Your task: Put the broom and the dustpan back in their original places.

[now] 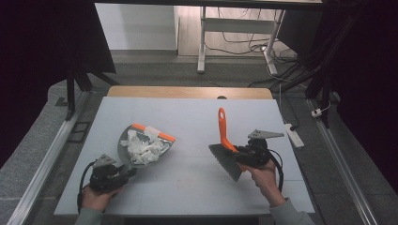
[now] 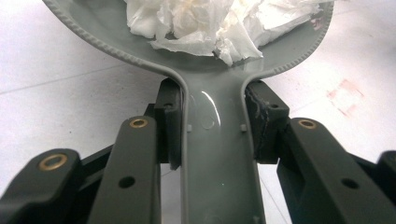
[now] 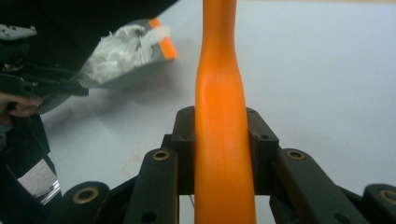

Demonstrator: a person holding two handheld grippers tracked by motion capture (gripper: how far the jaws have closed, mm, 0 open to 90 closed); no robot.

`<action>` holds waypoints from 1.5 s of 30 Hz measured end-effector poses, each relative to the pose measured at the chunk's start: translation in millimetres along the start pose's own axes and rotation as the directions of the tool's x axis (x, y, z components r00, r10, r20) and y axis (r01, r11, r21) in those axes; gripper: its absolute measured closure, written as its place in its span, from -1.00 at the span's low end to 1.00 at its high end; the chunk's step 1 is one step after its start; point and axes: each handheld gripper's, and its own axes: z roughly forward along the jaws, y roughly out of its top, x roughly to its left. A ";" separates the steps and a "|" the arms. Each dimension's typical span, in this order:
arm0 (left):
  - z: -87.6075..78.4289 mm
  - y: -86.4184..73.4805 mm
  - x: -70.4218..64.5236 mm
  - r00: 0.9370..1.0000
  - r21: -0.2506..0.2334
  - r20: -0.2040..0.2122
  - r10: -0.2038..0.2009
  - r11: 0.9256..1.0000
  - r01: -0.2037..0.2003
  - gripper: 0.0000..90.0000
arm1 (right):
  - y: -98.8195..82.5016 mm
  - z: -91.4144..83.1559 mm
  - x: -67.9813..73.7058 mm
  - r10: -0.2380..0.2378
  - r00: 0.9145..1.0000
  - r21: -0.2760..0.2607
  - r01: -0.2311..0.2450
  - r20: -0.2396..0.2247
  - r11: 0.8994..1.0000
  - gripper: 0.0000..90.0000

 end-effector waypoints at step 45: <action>3.2 3.6 -2.9 0.979 -0.013 -0.196 -0.059 0.998 0.058 -0.59 | -28.0 18.3 -60.0 0.014 0.945 0.260 -0.104 0.327 0.960 0.14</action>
